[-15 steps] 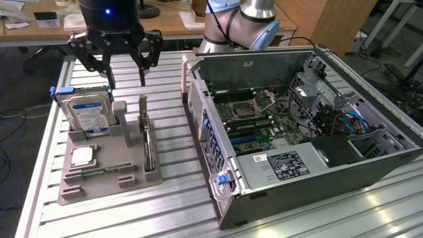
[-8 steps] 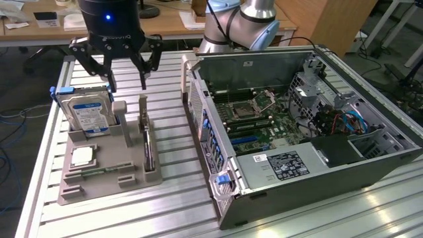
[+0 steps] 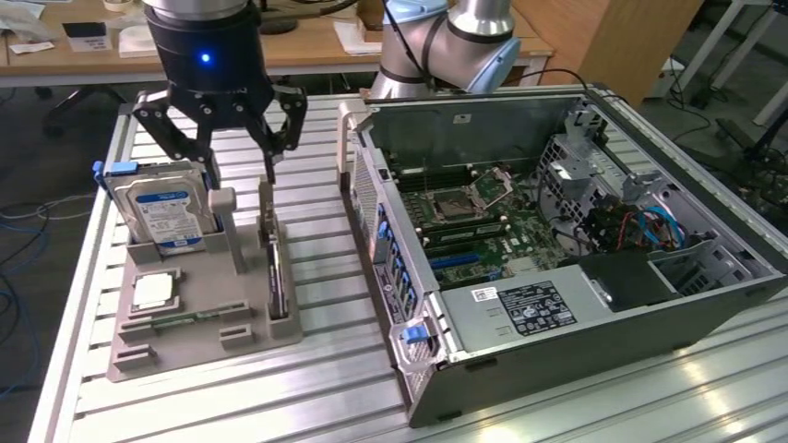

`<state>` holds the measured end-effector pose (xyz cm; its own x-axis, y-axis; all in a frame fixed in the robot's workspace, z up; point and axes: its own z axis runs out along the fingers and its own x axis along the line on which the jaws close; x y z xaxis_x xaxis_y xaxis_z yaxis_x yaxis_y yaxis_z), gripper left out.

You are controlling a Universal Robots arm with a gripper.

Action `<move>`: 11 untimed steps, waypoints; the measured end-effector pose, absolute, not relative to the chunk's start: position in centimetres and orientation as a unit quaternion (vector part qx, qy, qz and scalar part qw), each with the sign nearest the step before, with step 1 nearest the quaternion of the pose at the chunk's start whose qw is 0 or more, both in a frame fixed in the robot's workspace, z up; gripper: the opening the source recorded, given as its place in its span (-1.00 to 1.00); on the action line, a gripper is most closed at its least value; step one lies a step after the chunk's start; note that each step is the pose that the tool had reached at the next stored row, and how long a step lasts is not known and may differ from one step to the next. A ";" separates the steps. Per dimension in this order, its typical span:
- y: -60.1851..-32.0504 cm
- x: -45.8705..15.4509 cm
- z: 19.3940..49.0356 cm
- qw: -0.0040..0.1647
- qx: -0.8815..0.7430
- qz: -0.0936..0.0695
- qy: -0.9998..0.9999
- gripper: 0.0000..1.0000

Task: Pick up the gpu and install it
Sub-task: 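Pick up the gpu and move the gpu toward the slot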

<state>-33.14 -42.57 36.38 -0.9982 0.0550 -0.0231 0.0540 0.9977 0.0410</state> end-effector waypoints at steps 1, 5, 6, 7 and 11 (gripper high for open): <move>-42.6 -33.1 36.2 0.011 0.024 0.020 0.999 0.18; -42.6 -33.1 35.6 0.010 0.019 0.020 1.000 0.18; -42.6 -33.1 35.5 0.010 0.019 0.020 1.000 0.18; -42.6 -33.1 35.4 0.010 0.019 0.020 1.000 0.18; -42.9 -33.0 35.2 0.010 0.019 0.020 1.000 0.18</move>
